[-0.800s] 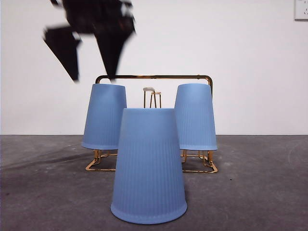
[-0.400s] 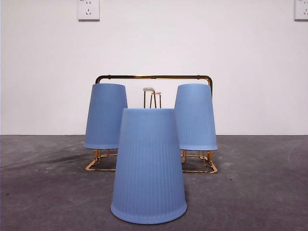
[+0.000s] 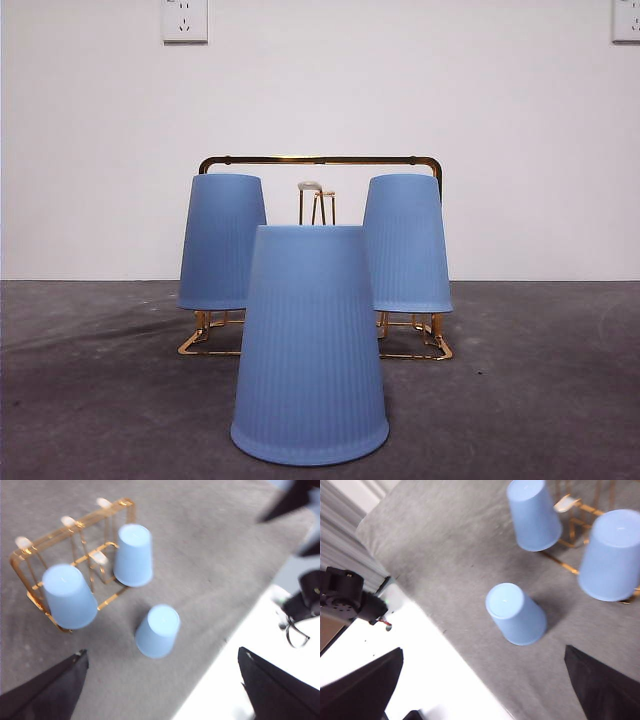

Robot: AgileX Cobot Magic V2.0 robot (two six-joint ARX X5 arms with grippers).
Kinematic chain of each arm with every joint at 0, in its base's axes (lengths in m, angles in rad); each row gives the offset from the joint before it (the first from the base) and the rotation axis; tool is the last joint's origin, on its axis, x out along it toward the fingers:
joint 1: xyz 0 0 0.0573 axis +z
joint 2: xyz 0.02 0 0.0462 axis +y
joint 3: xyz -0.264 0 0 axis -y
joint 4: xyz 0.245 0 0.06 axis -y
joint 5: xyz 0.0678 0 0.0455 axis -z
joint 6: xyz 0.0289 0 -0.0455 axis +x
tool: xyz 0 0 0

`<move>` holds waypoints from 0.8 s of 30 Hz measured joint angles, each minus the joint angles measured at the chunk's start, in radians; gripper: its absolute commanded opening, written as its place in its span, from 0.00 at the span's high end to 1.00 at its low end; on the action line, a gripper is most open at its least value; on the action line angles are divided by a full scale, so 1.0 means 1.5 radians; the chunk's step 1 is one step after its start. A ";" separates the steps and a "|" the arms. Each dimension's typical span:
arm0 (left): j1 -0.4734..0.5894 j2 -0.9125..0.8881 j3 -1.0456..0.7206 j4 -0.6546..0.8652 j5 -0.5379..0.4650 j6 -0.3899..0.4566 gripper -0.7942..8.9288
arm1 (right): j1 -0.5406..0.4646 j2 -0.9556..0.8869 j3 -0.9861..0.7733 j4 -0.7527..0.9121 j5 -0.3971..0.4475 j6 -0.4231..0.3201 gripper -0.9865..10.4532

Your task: Pick the top cup and place it on cupholder, pick up the mid cup and place it on cupholder, last pick the bottom cup and place it on cupholder.

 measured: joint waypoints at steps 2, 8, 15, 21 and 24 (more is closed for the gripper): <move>0.000 -0.035 -0.037 0.003 0.000 0.001 0.43 | 0.028 0.032 0.000 0.023 0.014 0.011 0.46; 0.000 -0.146 -0.161 0.037 0.025 0.001 0.43 | 0.115 0.142 0.000 0.082 0.083 0.043 0.46; 0.000 -0.209 -0.231 0.051 0.033 0.001 0.43 | 0.180 0.258 0.000 0.136 0.149 0.064 0.44; 0.000 -0.221 -0.234 0.054 0.034 0.001 0.43 | 0.202 0.337 0.000 0.151 0.187 0.068 0.44; 0.000 -0.222 -0.234 0.054 0.034 0.001 0.43 | 0.203 0.368 0.000 0.151 0.205 0.068 0.44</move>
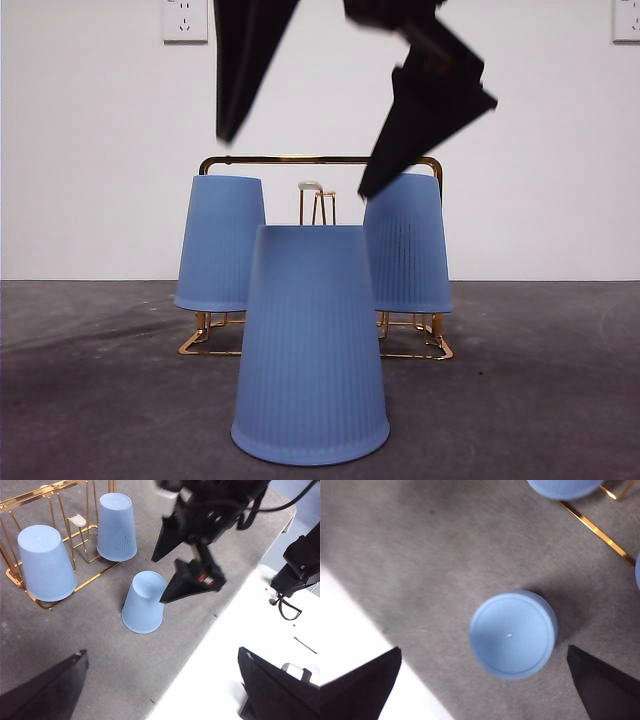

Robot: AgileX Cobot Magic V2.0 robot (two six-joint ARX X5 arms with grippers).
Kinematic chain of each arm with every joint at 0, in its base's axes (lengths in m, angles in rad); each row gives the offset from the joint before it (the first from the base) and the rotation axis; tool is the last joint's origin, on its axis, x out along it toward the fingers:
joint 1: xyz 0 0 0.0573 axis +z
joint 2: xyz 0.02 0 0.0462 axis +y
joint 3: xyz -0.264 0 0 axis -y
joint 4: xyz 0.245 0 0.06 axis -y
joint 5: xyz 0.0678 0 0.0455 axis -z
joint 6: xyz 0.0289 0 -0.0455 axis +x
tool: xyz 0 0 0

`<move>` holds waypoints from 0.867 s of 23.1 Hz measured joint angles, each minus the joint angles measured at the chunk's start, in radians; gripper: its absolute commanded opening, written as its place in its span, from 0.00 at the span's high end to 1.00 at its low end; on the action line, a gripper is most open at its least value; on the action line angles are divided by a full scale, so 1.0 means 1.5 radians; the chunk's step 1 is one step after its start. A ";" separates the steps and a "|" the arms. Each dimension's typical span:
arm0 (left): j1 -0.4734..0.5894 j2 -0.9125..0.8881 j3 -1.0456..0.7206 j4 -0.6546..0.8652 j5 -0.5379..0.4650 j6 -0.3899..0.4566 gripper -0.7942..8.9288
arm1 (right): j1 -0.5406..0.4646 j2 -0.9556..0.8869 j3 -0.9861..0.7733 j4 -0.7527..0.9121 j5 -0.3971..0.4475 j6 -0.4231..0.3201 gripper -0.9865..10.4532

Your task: Pick the top cup and place it on cupholder, pick up the mid cup and place it on cupholder, last pick the bottom cup and place it on cupholder.

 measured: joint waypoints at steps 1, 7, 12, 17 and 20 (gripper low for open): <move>0.000 0.000 0.000 0.000 0.000 0.000 0.43 | 0.000 0.009 0.000 0.000 0.008 0.000 0.44; 0.000 0.000 0.000 0.000 0.000 0.000 0.43 | 0.000 0.054 0.000 0.011 0.028 -0.010 0.44; 0.000 0.000 0.000 0.000 0.000 0.000 0.43 | 0.000 0.091 0.000 0.047 0.031 -0.021 0.63; 0.000 0.000 0.000 -0.001 0.000 0.000 0.43 | 0.000 0.091 0.001 0.049 0.033 -0.022 0.68; 0.000 0.000 0.000 -0.002 0.000 0.000 0.43 | 0.000 0.091 0.043 -0.001 0.031 -0.024 0.68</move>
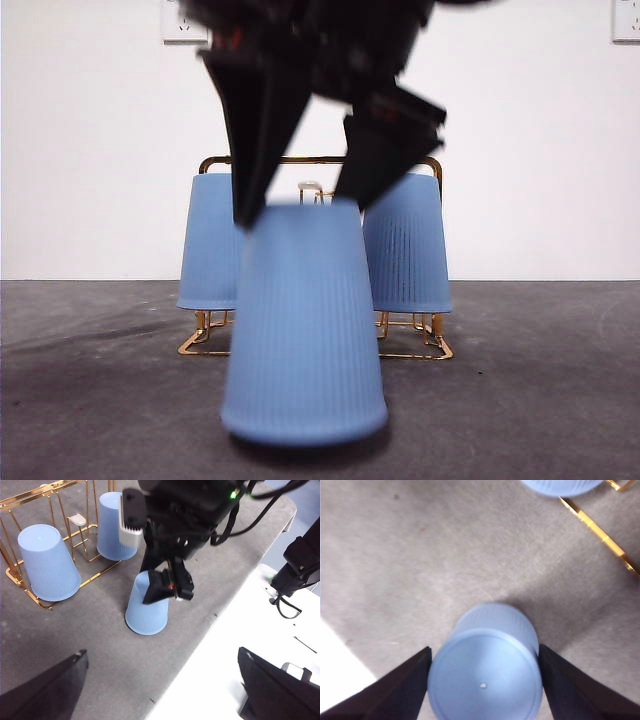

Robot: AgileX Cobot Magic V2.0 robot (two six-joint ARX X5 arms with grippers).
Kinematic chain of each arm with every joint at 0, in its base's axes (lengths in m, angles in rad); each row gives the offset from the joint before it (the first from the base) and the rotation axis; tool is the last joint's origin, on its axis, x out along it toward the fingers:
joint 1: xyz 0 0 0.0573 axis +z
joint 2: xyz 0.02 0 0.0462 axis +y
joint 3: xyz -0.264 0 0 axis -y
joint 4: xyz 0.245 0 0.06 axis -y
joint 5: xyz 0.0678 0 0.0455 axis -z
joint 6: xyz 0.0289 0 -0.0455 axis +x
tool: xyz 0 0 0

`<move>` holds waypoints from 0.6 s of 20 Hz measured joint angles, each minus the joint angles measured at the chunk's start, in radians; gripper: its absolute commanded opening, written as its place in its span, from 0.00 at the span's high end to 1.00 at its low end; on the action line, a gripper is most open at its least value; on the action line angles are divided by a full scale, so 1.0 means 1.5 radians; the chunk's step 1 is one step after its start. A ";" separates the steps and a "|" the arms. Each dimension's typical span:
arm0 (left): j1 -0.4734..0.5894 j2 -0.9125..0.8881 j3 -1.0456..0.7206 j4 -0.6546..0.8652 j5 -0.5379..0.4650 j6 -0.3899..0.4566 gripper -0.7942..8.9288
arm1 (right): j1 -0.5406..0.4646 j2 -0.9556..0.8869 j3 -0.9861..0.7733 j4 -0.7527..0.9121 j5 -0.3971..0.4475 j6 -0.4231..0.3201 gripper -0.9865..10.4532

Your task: Pick the top cup and place it on cupholder, pick up the mid cup and place it on cupholder, last pick the bottom cup and place it on cupholder.

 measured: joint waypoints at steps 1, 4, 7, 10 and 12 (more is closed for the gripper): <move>0.000 0.000 0.000 0.000 0.000 0.000 0.43 | 0.000 0.000 0.036 -0.021 0.001 -0.001 0.68; 0.000 0.000 0.000 0.000 0.000 0.000 0.43 | -0.003 0.000 0.139 -0.069 0.023 -0.001 0.68; 0.000 0.000 0.000 0.000 0.000 0.000 0.43 | -0.010 0.000 0.227 -0.107 0.062 -0.001 0.68; 0.000 0.000 0.000 0.001 0.000 0.000 0.43 | -0.030 -0.001 0.287 -0.104 0.103 -0.001 0.68; 0.000 0.000 0.000 0.005 0.000 0.000 0.43 | -0.059 -0.004 0.291 -0.096 0.104 -0.003 0.68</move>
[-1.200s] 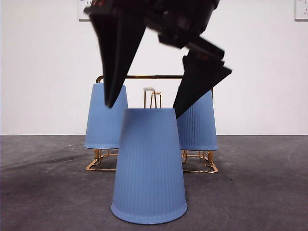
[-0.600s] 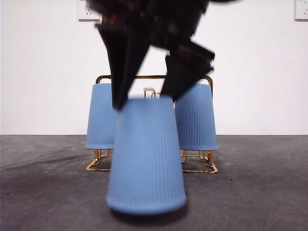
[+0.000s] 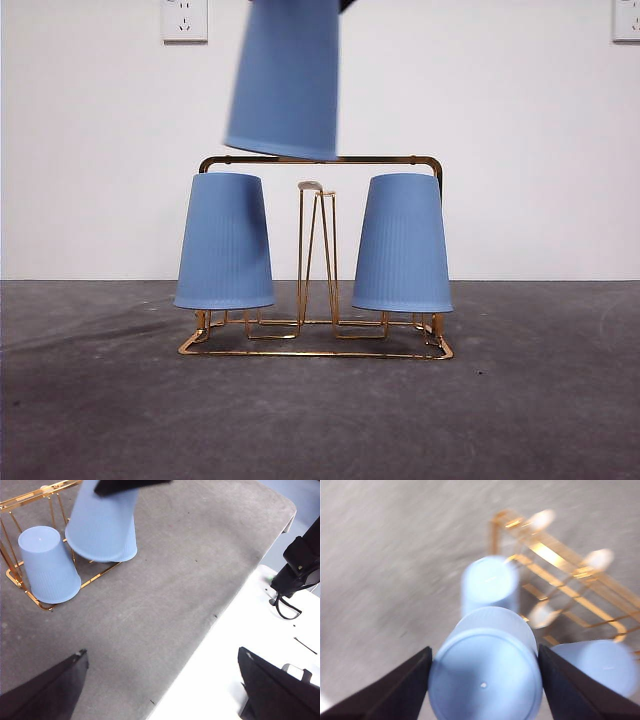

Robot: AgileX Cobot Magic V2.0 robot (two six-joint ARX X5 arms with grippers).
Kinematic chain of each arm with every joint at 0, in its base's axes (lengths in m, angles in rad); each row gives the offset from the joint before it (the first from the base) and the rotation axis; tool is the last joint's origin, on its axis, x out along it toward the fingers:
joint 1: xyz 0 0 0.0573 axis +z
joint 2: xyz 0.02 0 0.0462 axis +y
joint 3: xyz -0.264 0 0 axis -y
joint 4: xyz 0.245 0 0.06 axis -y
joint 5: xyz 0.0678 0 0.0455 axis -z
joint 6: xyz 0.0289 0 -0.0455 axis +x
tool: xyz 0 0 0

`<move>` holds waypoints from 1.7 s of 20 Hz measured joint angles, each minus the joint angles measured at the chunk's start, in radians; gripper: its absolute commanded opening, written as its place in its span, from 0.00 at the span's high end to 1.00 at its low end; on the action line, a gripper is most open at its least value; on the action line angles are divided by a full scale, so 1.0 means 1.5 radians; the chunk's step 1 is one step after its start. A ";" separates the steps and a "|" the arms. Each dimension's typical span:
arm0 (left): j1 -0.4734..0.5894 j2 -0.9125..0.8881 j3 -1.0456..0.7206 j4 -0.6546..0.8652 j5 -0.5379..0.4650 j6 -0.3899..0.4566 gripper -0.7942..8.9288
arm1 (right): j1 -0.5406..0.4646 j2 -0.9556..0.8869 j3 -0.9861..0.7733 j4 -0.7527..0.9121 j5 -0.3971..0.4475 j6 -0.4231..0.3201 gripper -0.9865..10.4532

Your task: Pick the top cup and place it on cupholder, pick up the mid cup and place it on cupholder, last pick the bottom cup and place it on cupholder.

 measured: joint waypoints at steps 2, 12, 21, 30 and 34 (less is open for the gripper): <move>0.000 0.000 0.000 0.004 0.000 0.000 0.43 | -0.027 0.000 0.000 0.000 0.001 -0.003 0.68; 0.000 0.000 0.000 0.007 0.000 0.000 0.43 | -0.058 0.040 0.000 0.032 -0.001 -0.027 0.68; 0.000 0.000 0.000 0.006 0.000 0.000 0.43 | -0.068 0.139 0.000 0.057 0.009 -0.045 0.68; 0.000 0.000 0.000 0.006 0.000 0.000 0.43 | -0.078 0.202 0.000 0.067 0.009 -0.050 0.65; 0.000 0.000 0.000 0.006 0.000 0.000 0.43 | -0.080 0.202 0.000 0.069 0.014 -0.050 0.53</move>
